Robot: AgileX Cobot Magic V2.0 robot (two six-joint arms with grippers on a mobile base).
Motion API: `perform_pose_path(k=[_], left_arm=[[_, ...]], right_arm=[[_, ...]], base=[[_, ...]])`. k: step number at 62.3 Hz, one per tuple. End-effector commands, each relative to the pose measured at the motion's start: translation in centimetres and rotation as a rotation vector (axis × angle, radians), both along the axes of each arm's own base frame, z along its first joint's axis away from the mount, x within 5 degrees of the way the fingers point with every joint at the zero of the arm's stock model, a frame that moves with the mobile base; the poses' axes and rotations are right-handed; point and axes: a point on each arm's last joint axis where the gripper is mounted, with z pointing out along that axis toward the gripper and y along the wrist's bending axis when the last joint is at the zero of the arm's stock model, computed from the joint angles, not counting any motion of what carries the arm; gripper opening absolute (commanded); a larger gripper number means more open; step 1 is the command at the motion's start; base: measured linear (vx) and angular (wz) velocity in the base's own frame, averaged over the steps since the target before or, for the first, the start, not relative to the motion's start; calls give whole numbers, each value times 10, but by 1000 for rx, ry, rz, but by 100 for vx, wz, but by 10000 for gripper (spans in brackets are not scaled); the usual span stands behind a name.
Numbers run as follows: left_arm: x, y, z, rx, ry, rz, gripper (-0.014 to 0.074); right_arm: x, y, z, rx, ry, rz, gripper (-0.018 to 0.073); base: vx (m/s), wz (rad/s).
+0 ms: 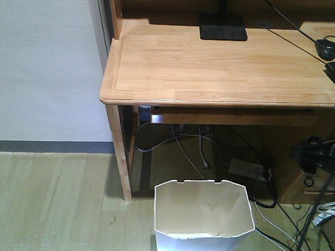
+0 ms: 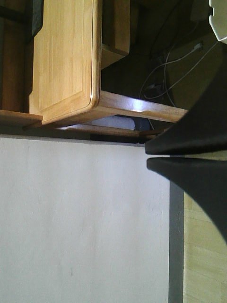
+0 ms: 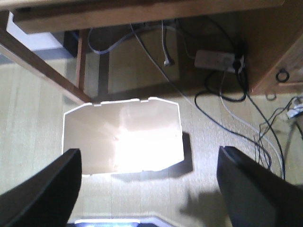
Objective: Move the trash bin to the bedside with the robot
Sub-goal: 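Grasp the rim of the white trash bin with the right gripper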
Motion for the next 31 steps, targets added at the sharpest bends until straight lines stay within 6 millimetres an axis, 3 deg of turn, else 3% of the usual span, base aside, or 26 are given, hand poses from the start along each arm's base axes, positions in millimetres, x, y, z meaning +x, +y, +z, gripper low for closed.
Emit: perform_pose_path(k=[1, 18, 31], left_arm=[[2, 0, 5, -6, -62, -2, -6], [2, 0, 5, -6, -62, -2, -6], [2, 0, 5, -6, -62, -2, -6]], right_arm=[[25, -1, 7, -10, -8, 10, 574], [72, -1, -19, -34, 185, 75, 574], [96, -33, -52, 48, 253, -24, 574]], base=[[0, 0], [0, 0], [0, 0]])
